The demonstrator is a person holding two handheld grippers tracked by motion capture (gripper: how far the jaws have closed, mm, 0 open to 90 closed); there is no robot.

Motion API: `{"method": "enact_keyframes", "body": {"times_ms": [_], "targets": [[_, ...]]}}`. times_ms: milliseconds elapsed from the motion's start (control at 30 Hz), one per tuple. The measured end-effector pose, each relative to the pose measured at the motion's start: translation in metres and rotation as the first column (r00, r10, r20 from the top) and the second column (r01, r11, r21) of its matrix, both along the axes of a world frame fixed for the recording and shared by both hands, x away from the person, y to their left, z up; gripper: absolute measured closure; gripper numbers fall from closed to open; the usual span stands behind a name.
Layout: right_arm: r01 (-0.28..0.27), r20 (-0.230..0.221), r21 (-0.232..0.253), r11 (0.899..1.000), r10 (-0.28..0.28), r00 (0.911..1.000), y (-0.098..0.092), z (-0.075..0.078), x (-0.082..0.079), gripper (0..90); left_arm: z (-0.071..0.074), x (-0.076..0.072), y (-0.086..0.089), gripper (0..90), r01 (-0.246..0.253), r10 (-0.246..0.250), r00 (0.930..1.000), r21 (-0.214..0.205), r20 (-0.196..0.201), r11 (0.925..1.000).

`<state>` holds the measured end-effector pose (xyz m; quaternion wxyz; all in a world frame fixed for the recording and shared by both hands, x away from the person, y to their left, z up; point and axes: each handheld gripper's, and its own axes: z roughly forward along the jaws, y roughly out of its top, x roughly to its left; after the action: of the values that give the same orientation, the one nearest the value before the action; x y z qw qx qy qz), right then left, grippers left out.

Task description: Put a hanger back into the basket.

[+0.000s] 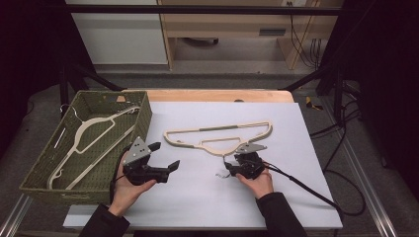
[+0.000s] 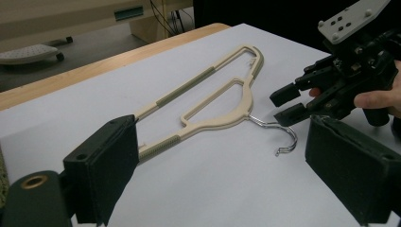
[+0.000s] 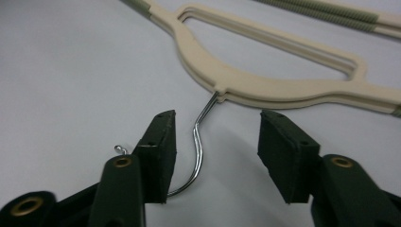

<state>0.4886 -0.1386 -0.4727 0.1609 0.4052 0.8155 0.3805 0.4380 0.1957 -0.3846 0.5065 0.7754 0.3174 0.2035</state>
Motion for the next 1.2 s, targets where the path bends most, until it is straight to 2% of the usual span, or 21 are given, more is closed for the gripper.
{"method": "enact_keyframes", "body": {"times_ms": [33, 67, 200, 267, 400, 433, 500, 667, 867, 1200], "targets": [[-0.006, -0.012, -0.021, 1.000, 0.006, 0.9999, 0.003, -0.003, 0.000, 56.3, 0.000, 0.000, 0.000, 10.4, 0.002, -0.002, 1.0000, 0.000, -0.001, 1.0000], [-0.006, -0.012, -0.021, 1.000, 0.006, 0.9999, 0.003, -0.003, 0.000, 56.3, 0.000, 0.000, 0.000, 10.4, 0.002, -0.002, 1.0000, 0.002, 0.000, 1.0000], [0.002, -0.038, -0.033, 0.999, -0.003, 0.9993, 0.004, -0.007, 0.002, 65.7, 0.000, 0.000, 0.000, 10.4, 0.003, -0.003, 1.0000, 0.002, 0.002, 1.0000], [0.010, -0.036, -0.037, 0.999, -0.011, 0.9993, 0.003, -0.007, 0.002, 70.3, -0.001, 0.000, 0.000, 10.4, 0.004, -0.004, 1.0000, 0.002, 0.000, 1.0000], [0.019, -0.062, -0.021, 1.000, -0.020, 0.9979, 0.003, -0.006, 0.003, 77.7, -0.001, 0.000, 0.000, 10.4, 0.002, -0.002, 1.0000, 0.002, 0.000, 1.0000], [0.042, -0.098, 0.010, 0.999, -0.041, 0.9944, 0.005, -0.005, 0.002, 82.6, -0.001, 0.000, 0.000, 10.5, 0.002, -0.002, 1.0000, 0.002, 0.000, 1.0000], [0.031, -0.112, 0.018, 0.999, -0.029, 0.9933, 0.004, -0.005, 0.003, 87.3, -0.001, 0.001, 0.000, 10.5, 0.003, -0.003, 1.0000, 0.005, 0.000, 1.0000], [0.050, -0.126, 0.040, 0.998, -0.044, 0.9910, 0.004, -0.004, 0.004, 88.2, -0.001, 0.001, 0.000, 10.5, 0.003, -0.003, 1.0000, 0.008, 0.000, 1.0000], [0.053, -0.098, 0.064, 0.997, -0.047, 0.9940, 0.000, 0.006, 0.001, 88.7, -0.001, 0.000, -0.001, 10.7, 0.006, -0.006, 1.0000, 0.006, 0.002, 1.0000], [0.046, -0.085, 0.080, 0.996, -0.039, 0.9956, -0.009, 0.028, -0.004, 89.0, -0.005, 0.005, -0.019, 11.2, 0.035, -0.035, 0.9994, 0.053, -0.006, 0.9980]]}}
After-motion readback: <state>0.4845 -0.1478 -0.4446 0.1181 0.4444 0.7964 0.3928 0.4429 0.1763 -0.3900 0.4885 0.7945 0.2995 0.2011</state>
